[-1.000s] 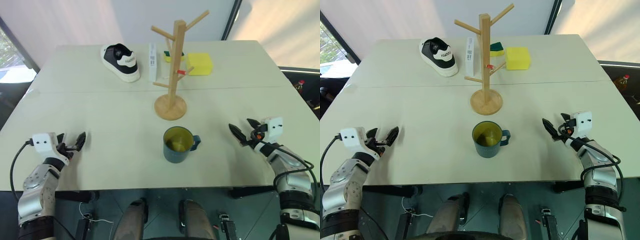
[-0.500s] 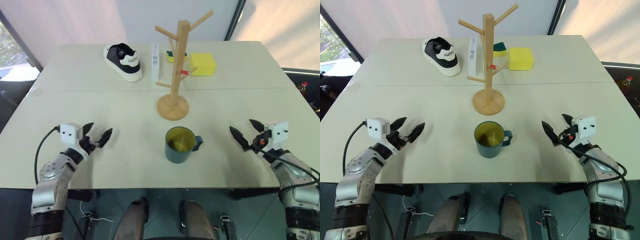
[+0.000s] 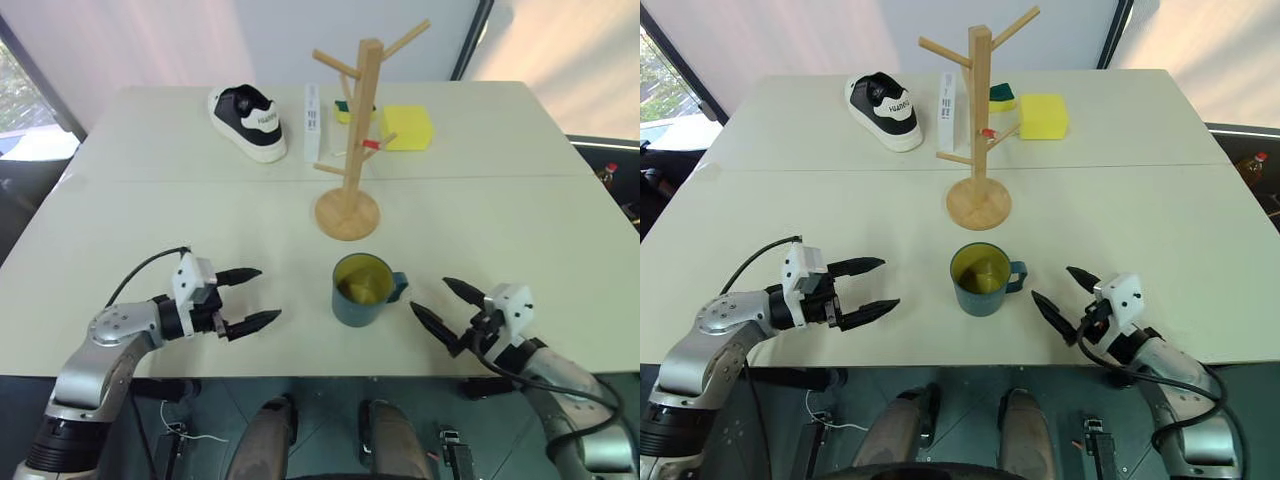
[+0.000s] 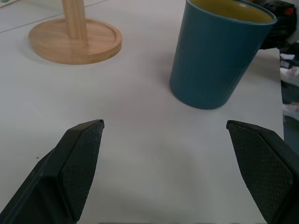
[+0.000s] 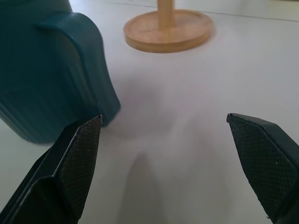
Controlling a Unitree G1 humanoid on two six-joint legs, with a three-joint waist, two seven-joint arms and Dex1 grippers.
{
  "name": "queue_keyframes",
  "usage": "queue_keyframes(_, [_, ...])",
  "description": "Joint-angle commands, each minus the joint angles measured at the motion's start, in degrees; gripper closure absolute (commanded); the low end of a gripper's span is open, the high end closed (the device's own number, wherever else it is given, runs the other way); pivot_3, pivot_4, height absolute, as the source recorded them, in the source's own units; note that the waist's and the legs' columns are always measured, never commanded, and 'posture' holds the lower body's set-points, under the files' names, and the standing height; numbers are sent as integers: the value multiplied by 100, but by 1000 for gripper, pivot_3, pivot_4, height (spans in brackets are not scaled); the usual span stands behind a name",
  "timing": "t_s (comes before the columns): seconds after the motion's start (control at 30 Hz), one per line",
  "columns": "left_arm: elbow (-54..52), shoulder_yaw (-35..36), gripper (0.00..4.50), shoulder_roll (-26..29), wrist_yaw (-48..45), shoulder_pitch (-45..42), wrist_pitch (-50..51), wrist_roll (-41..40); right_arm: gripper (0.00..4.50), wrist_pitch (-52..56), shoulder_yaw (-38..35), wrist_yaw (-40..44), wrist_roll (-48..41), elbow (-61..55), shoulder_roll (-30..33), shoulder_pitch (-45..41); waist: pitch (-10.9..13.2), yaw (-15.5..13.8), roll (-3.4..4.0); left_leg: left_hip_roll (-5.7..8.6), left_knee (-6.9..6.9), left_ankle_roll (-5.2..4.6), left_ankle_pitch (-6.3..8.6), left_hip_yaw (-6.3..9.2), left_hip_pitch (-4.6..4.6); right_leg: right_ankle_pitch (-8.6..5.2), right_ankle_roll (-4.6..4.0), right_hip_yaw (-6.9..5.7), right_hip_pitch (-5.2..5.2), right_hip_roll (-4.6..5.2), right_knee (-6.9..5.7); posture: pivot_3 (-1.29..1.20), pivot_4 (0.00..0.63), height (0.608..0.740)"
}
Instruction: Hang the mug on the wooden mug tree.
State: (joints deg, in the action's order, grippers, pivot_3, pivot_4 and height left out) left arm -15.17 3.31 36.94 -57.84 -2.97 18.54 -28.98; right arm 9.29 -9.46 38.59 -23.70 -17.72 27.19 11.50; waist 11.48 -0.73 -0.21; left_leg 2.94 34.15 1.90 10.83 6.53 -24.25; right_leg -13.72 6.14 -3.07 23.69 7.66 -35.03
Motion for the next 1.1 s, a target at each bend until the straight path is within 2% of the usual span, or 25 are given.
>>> queue_keyframes(0.03, [-245,71,0,42,-4,-36,-10,-87,73,-169,63,4,45,19,-88,-87,0,-1,0,2,0,-7,-4,1,-4,1,0,0,4,0,-1,0,150,740])
queue_keyframes(0.53, [-309,75,0,18,62,9,-71,-43,73,-302,444,-149,315,22,-307,-268,0,4,0,12,5,-10,-6,4,1,4,1,-1,6,-6,-21,0,150,740])
queue_keyframes(1.0, [-491,61,0,-85,96,-25,-70,-78,73,-707,637,-248,529,972,-727,-952,-1,15,0,15,7,-10,-7,3,22,9,2,0,-9,-9,-28,0,150,740])
queue_keyframes(1.1, [-502,80,0,-85,110,-14,-82,-69,966,-719,703,-211,515,1029,-761,-1047,-1,14,0,12,7,-10,-7,4,32,7,4,0,-14,-13,-35,0,150,740])
